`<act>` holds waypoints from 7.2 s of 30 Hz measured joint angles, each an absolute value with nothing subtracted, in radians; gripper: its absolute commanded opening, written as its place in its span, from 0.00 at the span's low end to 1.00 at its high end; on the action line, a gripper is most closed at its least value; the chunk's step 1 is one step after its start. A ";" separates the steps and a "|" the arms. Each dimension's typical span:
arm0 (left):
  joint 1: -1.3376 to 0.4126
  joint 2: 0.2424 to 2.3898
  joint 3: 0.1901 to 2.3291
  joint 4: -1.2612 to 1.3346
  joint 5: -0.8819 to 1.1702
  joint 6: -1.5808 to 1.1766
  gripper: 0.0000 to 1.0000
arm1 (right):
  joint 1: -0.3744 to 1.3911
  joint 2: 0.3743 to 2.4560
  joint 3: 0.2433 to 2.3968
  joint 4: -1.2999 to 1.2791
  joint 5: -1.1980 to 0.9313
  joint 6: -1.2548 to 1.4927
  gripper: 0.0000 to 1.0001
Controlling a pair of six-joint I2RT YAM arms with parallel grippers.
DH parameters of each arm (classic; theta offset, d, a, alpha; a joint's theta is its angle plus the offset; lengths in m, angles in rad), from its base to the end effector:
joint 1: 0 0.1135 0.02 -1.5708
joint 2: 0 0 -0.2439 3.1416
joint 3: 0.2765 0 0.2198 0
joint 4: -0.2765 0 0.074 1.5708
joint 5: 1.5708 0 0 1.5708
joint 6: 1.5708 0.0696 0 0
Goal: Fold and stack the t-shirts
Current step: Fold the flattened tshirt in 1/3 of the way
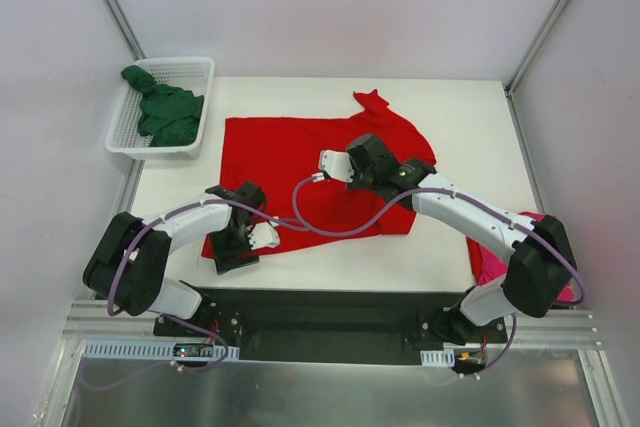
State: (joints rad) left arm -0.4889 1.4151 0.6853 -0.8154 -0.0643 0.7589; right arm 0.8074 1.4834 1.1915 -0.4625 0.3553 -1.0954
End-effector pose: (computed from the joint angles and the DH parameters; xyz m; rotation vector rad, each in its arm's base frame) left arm 0.1641 -0.0822 0.1148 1.8235 2.5355 0.1049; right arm 0.2387 0.2144 0.2577 -1.7883 1.4968 -0.5574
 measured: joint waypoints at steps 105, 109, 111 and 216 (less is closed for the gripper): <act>-0.417 1.469 0.946 -0.465 -0.347 1.213 0.00 | 0.723 1.542 1.287 -0.296 0.585 -1.231 0.01; -0.417 1.493 0.966 -0.447 -0.342 1.225 0.00 | 0.721 1.542 1.286 -0.297 0.591 -1.231 0.01; -0.417 1.507 0.976 -0.442 -0.342 1.231 0.00 | 0.719 1.542 1.286 -0.297 0.591 -1.231 0.01; -0.414 1.569 1.090 -0.388 -0.419 1.258 0.99 | 0.645 1.786 1.590 -0.572 0.497 -1.058 1.00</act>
